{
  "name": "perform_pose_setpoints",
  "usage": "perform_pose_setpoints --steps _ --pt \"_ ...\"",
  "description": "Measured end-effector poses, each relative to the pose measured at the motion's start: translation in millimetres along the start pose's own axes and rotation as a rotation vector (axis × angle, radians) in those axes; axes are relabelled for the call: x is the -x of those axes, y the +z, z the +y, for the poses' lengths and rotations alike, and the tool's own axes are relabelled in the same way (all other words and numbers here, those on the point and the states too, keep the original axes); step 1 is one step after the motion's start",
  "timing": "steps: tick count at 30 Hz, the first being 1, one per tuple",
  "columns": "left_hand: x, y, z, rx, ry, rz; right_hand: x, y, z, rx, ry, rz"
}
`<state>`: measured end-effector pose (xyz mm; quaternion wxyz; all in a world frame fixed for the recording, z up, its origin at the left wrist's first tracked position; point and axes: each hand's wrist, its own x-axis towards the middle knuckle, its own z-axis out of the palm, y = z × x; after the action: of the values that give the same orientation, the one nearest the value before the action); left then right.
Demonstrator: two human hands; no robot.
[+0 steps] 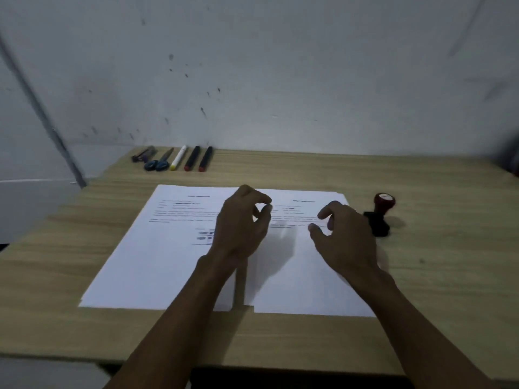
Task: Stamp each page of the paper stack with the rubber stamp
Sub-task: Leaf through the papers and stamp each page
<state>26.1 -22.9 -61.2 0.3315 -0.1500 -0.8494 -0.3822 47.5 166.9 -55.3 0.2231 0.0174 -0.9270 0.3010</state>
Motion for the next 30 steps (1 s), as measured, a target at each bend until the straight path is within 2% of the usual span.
perform_pose_setpoints --steps 9,13,16,18,23,26,30 --pt "-8.1 79.3 47.9 0.068 0.042 -0.241 -24.3 -47.9 62.9 0.110 0.212 0.256" --pt "-11.3 91.2 50.7 0.058 0.025 -0.250 -38.1 -53.5 77.5 0.191 0.257 0.114" --pt "-9.8 94.8 45.3 0.040 0.007 -0.247 -45.0 -53.6 83.5 0.248 0.241 -0.041" --pt "-7.7 95.5 41.3 0.029 -0.003 -0.253 -47.9 -53.2 86.2 0.238 0.216 -0.084" --pt "-3.0 95.5 33.8 -0.031 -0.041 -0.288 -49.0 -54.1 84.6 0.228 0.184 -0.057" --pt "-1.0 96.2 29.6 -0.083 -0.074 -0.342 -43.3 -56.8 75.3 0.073 0.125 0.001" --pt "4.6 99.8 28.2 -0.135 -0.061 -0.366 -30.5 -56.7 59.6 -0.108 0.020 -0.001"
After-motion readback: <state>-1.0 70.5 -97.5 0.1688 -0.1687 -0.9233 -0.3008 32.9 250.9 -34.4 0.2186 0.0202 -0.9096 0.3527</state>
